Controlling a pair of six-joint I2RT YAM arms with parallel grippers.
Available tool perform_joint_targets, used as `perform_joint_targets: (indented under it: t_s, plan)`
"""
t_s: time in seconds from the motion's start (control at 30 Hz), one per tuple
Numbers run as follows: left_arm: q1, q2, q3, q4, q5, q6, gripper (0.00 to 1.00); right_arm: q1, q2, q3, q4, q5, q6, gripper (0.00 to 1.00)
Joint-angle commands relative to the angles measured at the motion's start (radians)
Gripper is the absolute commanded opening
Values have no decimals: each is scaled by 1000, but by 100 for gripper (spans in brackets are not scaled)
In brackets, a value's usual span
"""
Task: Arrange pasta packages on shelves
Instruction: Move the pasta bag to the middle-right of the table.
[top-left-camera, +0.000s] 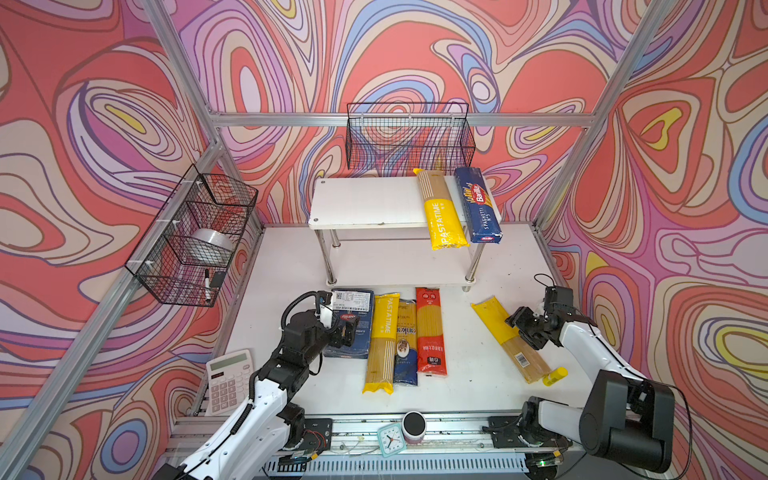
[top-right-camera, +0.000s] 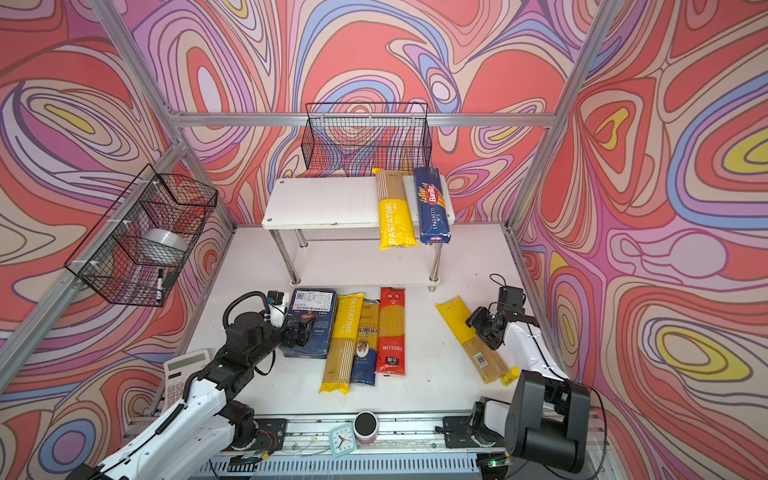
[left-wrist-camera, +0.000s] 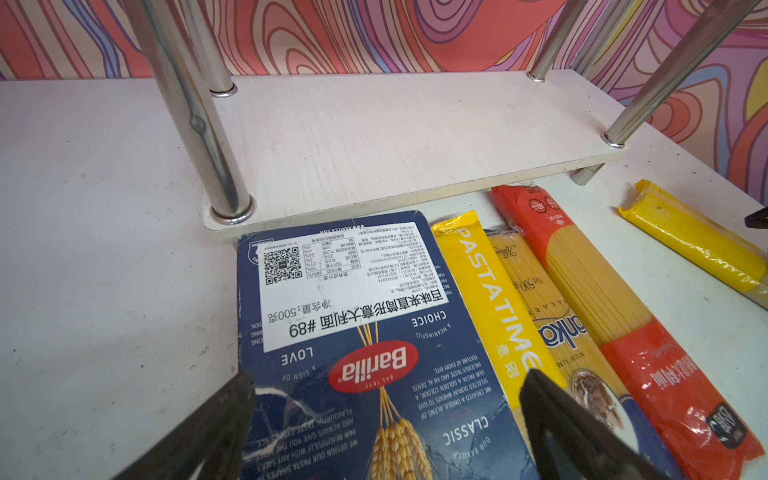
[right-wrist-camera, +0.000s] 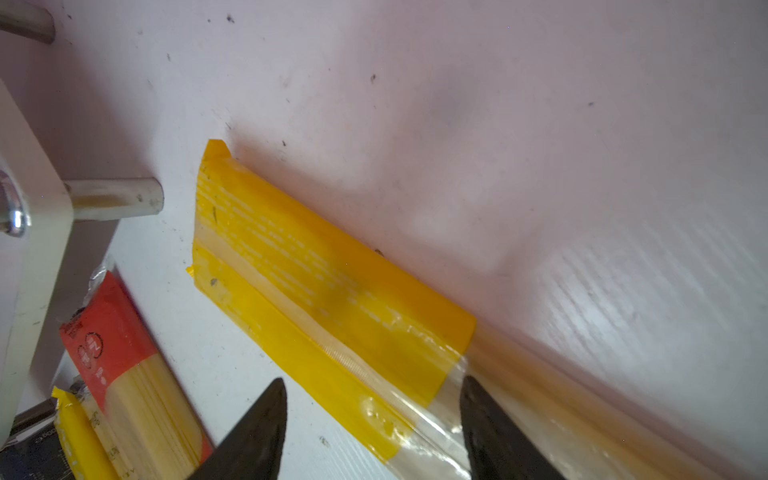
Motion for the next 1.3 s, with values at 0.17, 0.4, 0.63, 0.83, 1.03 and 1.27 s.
perform_joint_targets:
  t_s: [0.17, 0.4, 0.63, 0.83, 1.03, 1.27]
  plan:
    - [-5, 9, 32, -15, -9, 5, 100, 14, 5, 1, -53, 38, 10, 68]
    - [-4, 10, 32, -16, -8, 6, 100, 84, 18, 4, -44, 11, 35, 68]
    - [-6, 6, 31, -16, -7, 6, 100, 205, 35, -10, -29, -3, 100, 69]
    - [-5, -2, 27, -16, -6, 7, 100, 281, -38, 12, -90, 53, 136, 69]
    - [-4, 9, 31, -16, -7, 7, 100, 440, -100, 152, -220, 277, 115, 80]
    - [-6, 12, 33, -16, -4, 7, 100, 465, -46, 179, -272, 446, 59, 89]
